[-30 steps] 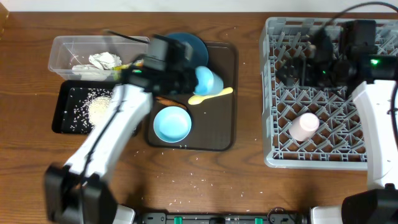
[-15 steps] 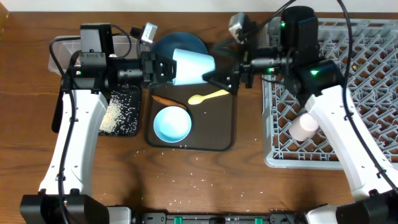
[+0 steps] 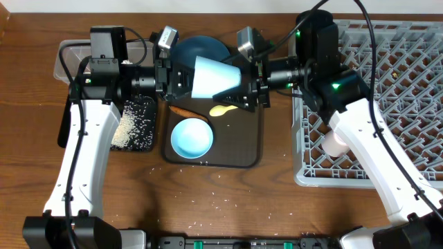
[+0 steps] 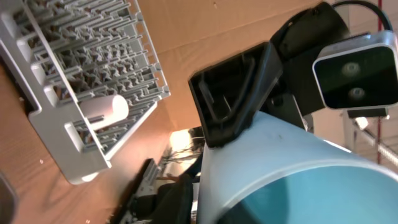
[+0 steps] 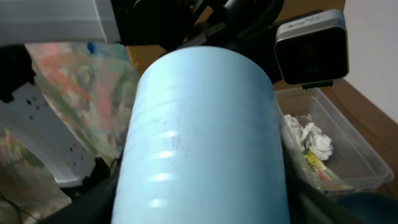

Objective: Sort waste into correct bins and load items into the dishwasher rack
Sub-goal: 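Lift the blue cup and pass it to the right gripper, then place the blue cup upside down in the rack beside the pink cup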

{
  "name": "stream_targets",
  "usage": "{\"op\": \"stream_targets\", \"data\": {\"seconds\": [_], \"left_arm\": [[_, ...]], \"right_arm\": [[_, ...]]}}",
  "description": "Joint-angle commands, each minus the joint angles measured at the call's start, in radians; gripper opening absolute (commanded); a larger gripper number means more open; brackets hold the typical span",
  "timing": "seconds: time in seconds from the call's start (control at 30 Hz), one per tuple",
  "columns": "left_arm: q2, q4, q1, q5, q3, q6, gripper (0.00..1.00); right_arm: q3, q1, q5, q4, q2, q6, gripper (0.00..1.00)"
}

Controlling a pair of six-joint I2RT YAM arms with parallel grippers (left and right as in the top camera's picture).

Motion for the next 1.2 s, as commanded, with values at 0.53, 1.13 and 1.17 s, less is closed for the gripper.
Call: {"op": "stream_targets", "data": {"seconds": [0.53,1.13,1.17], "left_arm": [[0.0,-0.055,-0.002,-0.626,0.009,0.072,0.47],[0.005,-0.123,-0.114,-1.252,-0.033,0.114,0.47],[0.007,-0.123,-0.121,-1.257,-0.033,0.114,0.47]], "right_arm": [[0.011,-0.391,0.754,-0.571,-0.137,0.323,0.59],[0.03,-0.761,1.268,-1.136,-0.024,0.413,0.63],[0.03,-0.778,1.267,-1.135,-0.003,0.411,0.63]]}}
